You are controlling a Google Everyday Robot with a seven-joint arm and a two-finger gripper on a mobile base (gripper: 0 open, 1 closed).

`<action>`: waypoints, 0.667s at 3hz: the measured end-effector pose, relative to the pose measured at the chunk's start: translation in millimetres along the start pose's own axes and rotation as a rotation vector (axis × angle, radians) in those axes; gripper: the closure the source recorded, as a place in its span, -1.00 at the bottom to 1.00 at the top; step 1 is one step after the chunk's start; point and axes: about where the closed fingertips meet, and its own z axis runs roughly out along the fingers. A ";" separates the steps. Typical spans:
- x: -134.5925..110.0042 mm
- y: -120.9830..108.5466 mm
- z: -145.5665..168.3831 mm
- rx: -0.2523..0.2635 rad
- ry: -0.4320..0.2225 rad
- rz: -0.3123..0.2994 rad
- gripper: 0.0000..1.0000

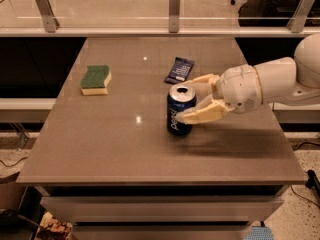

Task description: Pick pepsi can

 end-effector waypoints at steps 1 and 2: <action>-1.3 0.5 1.7 -0.003 0.000 -0.002 1.00; -5.7 0.5 2.4 -0.006 0.000 -0.001 1.00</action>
Offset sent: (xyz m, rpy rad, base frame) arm 0.0001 0.0037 0.0101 -0.0015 0.0070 0.0007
